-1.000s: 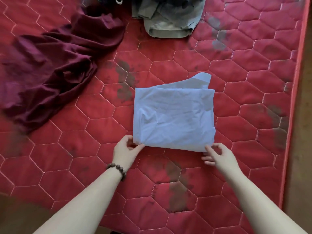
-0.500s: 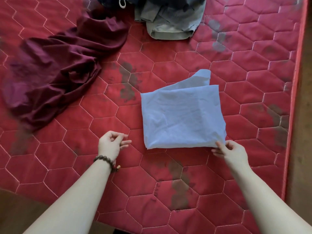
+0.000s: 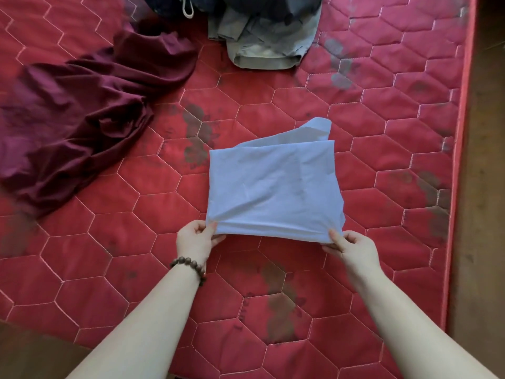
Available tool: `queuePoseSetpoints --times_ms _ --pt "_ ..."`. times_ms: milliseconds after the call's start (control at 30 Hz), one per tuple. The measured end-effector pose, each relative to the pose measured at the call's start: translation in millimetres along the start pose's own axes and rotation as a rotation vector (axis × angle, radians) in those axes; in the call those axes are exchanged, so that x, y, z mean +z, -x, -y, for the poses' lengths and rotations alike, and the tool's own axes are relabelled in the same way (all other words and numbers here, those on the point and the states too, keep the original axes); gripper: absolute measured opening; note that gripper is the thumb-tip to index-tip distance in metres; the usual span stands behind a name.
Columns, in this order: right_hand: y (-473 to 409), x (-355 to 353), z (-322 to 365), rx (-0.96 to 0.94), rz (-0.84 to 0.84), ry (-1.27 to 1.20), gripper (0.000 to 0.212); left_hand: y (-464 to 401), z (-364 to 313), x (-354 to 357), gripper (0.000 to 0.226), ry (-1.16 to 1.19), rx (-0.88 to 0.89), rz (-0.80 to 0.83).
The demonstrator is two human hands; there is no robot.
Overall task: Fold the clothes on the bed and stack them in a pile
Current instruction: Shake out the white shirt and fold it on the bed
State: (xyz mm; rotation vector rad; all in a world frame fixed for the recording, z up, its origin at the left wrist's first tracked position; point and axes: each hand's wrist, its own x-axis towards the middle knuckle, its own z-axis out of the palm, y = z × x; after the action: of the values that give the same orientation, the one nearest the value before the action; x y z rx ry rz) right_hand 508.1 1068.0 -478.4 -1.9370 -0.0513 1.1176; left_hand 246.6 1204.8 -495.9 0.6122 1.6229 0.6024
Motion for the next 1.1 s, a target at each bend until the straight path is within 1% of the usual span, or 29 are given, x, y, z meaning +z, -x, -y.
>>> queuePoseSetpoints --times_ms 67,100,167,200,267,333,433,467,500,533,600,633,700,767,833,867,900,933,967,1000,1033,1067,1100 --pt "1 7 -5 0.019 -0.025 0.103 0.024 -2 5 -4 0.015 -0.133 0.012 -0.009" --pt "1 9 -5 0.012 -0.053 0.185 0.022 -4 6 -7 0.013 -0.258 0.049 -0.002" --pt "-6 6 4 -0.056 -0.174 0.381 0.023 -11 -2 -8 0.010 -0.492 0.173 0.008" --pt "-11 4 11 -0.106 -0.242 0.455 0.027 -15 -9 -6 0.010 -0.524 0.211 0.015" --pt "-24 2 27 -0.214 -0.284 0.502 0.036 -25 -25 5 0.020 -0.471 0.207 0.065" --pt "-40 10 45 -0.285 -0.250 0.536 0.043 -36 -40 21 0.029 -0.424 0.194 0.085" --pt "-64 31 72 -0.283 -0.167 0.550 0.055 -50 -61 44 0.023 -0.420 0.229 0.051" --pt "-71 38 79 -0.259 -0.140 0.536 0.055 -54 -67 50 0.019 -0.401 0.227 0.044" --pt "-77 43 84 -0.232 -0.122 0.506 0.050 -57 -71 55 0.015 -0.387 0.226 0.044" --pt "-82 47 88 -0.206 -0.109 0.465 0.040 -59 -75 58 0.015 -0.379 0.229 0.044" --pt "-91 50 92 -0.185 -0.104 0.399 0.019 -64 -80 63 0.022 -0.338 0.247 0.063" --pt "-94 51 94 -0.204 -0.112 0.379 0.015 -66 -83 65 0.025 -0.307 0.268 0.074" --pt "-99 52 95 -0.278 -0.136 0.343 0.017 -69 -88 68 0.027 -0.276 0.325 0.070" --pt "-103 54 96 -0.335 -0.148 0.360 0.019 -74 -91 73 0.031 -0.310 0.379 0.022" --pt "-107 57 96 -0.341 -0.155 0.429 0.022 -78 -92 81 0.027 -0.417 0.430 -0.039" --pt "-107 59 95 -0.340 -0.162 0.451 0.024 -77 -92 84 0.022 -0.503 0.455 -0.099" --pt "-107 62 94 -0.343 -0.177 0.465 0.025 -75 -91 85 0.023 -0.602 0.492 -0.183" --pt "-104 64 93 -0.351 -0.197 0.467 0.024 -72 -89 86 0.031 -0.709 0.571 -0.259" --pt "-99 68 93 -0.363 -0.226 0.463 0.020 -67 -85 86 0.036 -0.817 0.713 -0.285" --pt "-93 70 92 -0.388 -0.275 0.481 0.014 -61 -79 88 0.038 -0.917 0.893 -0.253" --pt "-86 72 90 -0.451 -0.350 0.533 0.015 -54 -70 92 0.040 -1.024 1.057 -0.172" --pt "-80 76 86 -0.565 -0.416 0.615 0.024 -49 -60 96 0.043 -1.138 1.174 -0.067" --pt "-74 81 82 -0.719 -0.430 0.719 0.032 -46 -51 100 0.046 -1.250 1.218 0.042"
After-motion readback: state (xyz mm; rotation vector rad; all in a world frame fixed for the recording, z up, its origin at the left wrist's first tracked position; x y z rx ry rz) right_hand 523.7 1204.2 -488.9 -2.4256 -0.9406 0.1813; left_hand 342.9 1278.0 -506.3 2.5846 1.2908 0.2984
